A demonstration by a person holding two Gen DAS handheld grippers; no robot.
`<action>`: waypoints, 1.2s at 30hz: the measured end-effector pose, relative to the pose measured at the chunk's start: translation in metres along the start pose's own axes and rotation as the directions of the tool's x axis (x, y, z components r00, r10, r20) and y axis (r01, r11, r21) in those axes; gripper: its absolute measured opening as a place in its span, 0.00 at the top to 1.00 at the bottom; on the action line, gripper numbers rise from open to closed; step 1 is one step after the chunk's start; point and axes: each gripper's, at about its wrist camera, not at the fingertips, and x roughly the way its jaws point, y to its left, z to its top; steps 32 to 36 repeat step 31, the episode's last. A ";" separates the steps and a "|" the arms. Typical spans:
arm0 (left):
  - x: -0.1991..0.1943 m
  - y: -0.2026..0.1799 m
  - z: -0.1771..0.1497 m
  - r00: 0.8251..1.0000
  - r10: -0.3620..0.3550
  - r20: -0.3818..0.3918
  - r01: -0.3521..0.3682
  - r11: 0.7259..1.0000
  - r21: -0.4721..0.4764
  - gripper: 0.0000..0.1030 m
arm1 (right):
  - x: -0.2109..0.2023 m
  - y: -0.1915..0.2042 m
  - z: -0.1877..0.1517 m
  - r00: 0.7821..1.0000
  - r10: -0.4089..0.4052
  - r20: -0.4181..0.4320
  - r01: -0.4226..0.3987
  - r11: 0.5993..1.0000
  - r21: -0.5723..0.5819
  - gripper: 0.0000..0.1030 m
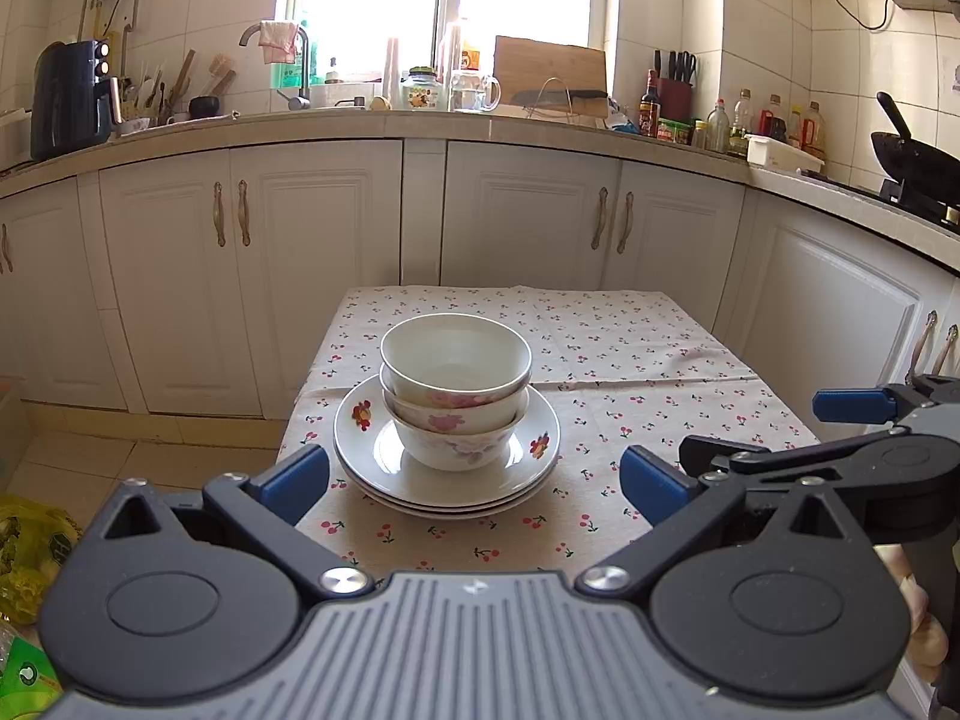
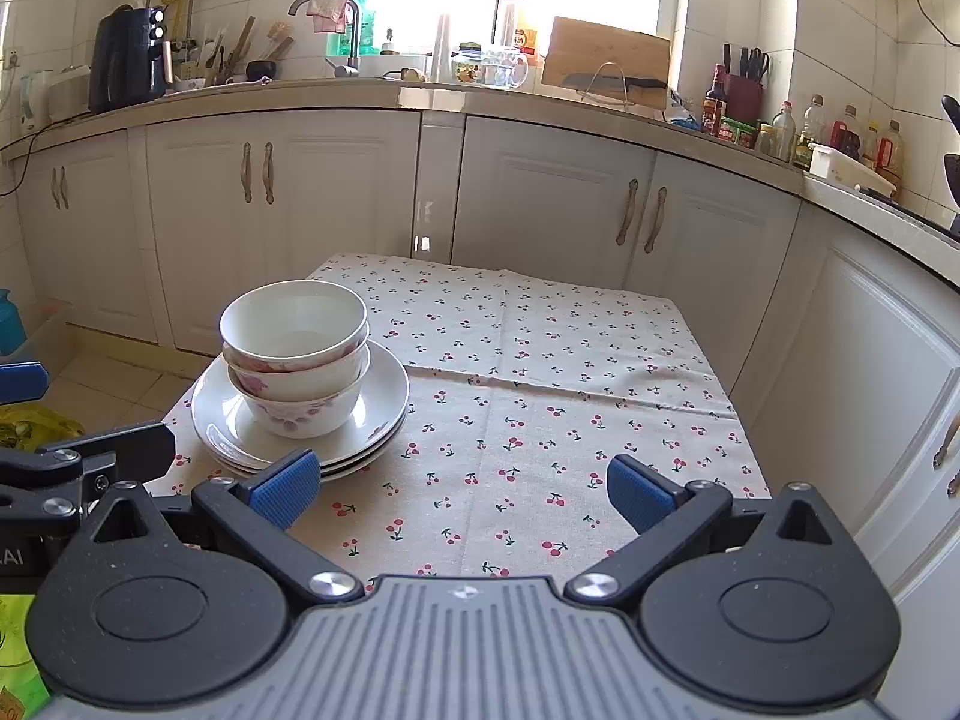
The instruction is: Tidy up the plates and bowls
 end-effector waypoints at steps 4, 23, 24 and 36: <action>0.000 0.000 0.000 1.000 -0.001 -0.001 0.001 1.000 -0.003 0.01 | 0.000 0.000 0.000 1.000 0.000 -0.001 0.000 1.000 0.002 0.00; 0.003 0.001 0.000 1.000 -0.004 -0.009 0.004 1.000 -0.011 0.01 | 0.002 0.000 0.000 1.000 -0.012 -0.002 0.012 1.000 0.002 0.00; 0.003 0.001 0.000 1.000 -0.005 -0.009 0.005 1.000 -0.012 0.01 | 0.003 0.000 0.000 1.000 -0.013 -0.001 0.013 1.000 0.002 0.00; 0.003 0.001 0.001 1.000 -0.007 -0.009 0.007 1.000 -0.013 0.01 | 0.002 0.002 0.000 1.000 -0.019 0.001 0.019 1.000 0.002 0.00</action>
